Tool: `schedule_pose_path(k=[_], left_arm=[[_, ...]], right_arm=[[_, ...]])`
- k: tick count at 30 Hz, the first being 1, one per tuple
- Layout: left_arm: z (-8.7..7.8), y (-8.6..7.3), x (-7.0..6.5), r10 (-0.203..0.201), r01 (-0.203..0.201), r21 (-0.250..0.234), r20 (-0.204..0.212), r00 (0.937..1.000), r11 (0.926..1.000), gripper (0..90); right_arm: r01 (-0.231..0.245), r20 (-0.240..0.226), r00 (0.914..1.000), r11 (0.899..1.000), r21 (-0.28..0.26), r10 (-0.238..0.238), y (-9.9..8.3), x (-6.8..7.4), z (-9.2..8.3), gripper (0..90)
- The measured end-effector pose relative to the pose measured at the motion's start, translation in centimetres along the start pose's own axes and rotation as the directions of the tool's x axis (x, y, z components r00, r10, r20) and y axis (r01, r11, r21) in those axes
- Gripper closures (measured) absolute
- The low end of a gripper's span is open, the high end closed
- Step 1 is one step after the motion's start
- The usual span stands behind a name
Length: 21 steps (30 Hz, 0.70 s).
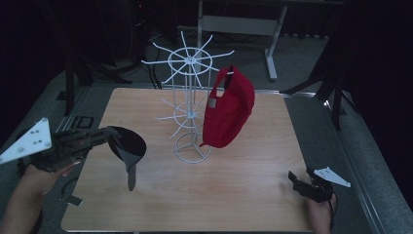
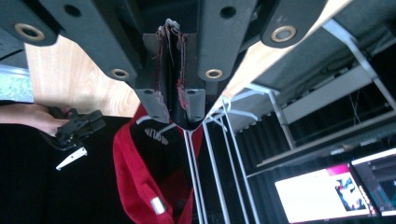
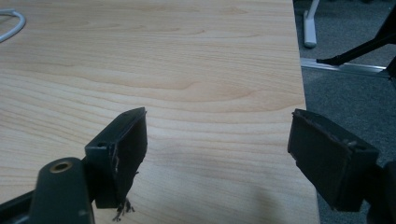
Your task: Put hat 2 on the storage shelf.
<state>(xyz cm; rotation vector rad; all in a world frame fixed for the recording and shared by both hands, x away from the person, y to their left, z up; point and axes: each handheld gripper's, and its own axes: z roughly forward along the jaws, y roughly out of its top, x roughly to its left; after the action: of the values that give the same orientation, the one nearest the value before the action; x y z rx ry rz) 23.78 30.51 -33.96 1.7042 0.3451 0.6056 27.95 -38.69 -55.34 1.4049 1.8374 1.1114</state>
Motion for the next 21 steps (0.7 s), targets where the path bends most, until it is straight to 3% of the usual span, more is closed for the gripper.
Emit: schedule_pose_path(k=[6, 12, 21], left_arm=[[1.3, 2.4, 0.1, 0.032, -0.032, -0.003, 0.029, 0.9991, 0.9995, 83.6], [1.6, 4.7, 0.2, 0.038, -0.034, -0.072, 0.054, 0.9978, 0.9968, 83.6], [3.5, 8.3, 0.2, 0.076, -0.073, -0.08, 0.036, 0.9965, 0.9941, 83.6]], right_arm=[[0.0, 0.0, 1.0, 1.0, 0.004, 0.0, 0.0, 0.0, 0.0, 19.5], [0.008, 0.001, 1.0, 1.0, 0.006, -0.008, 0.0, 0.0, 0.1, 19.5], [0.005, 0.001, 1.0, 1.0, 0.012, -0.005, 0.0, 0.0, 0.1, 19.5]])
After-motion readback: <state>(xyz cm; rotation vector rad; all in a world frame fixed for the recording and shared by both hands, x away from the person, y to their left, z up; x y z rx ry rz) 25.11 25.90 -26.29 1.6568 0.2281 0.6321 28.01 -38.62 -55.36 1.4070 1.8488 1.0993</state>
